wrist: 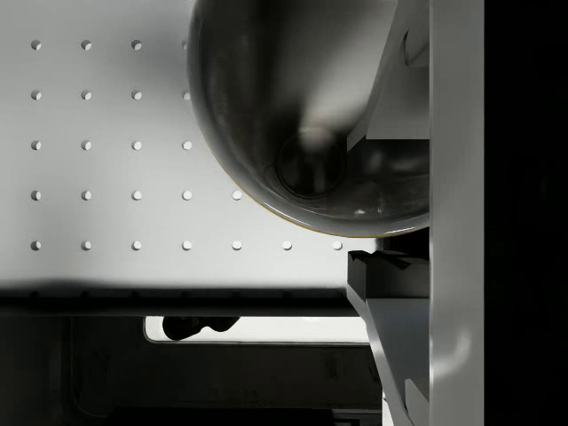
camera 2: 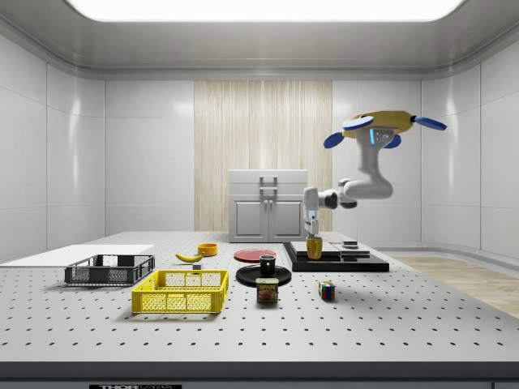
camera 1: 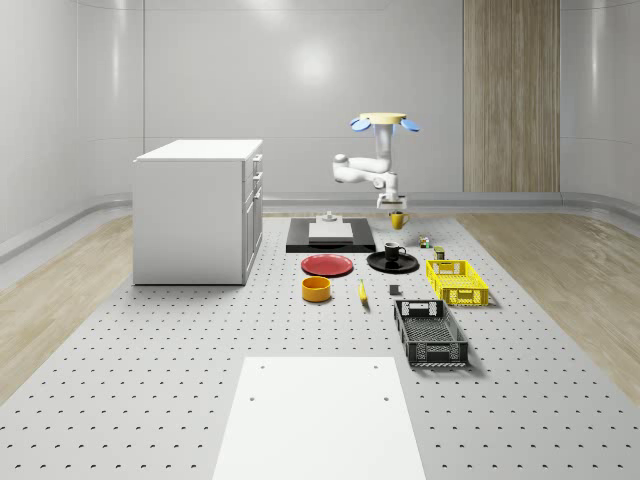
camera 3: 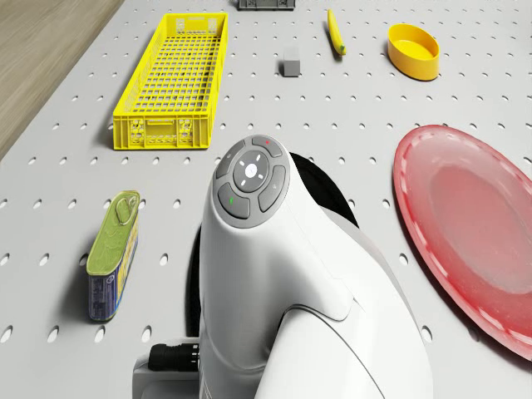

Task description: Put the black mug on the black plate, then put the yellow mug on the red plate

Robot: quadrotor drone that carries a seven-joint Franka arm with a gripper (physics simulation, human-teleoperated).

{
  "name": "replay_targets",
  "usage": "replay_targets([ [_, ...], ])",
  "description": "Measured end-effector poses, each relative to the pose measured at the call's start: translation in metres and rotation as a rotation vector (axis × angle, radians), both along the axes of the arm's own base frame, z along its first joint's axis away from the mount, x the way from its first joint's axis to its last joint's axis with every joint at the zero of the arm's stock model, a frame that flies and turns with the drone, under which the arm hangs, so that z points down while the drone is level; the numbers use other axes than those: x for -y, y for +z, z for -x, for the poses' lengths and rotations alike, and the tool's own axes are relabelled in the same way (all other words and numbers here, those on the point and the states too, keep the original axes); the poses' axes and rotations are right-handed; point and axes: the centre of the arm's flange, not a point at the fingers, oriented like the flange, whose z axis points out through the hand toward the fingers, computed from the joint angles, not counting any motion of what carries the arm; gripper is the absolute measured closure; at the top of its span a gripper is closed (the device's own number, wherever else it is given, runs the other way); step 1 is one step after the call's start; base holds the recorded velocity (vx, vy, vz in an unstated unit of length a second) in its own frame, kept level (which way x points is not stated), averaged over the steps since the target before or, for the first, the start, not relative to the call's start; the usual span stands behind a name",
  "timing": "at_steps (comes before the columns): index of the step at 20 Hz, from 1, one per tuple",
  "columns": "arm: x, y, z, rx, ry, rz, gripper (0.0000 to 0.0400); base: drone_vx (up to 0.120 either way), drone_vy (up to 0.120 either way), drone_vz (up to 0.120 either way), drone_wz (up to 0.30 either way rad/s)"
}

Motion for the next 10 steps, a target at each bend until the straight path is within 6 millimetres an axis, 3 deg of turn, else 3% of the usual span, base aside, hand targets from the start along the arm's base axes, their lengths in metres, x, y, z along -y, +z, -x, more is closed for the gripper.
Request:
replay_targets([
  [10, 0.0, 0.0, 0.0, 0.0, 0.0, 0.0, 0.029, 0.12, -0.12, 0.0, 0.0],
])
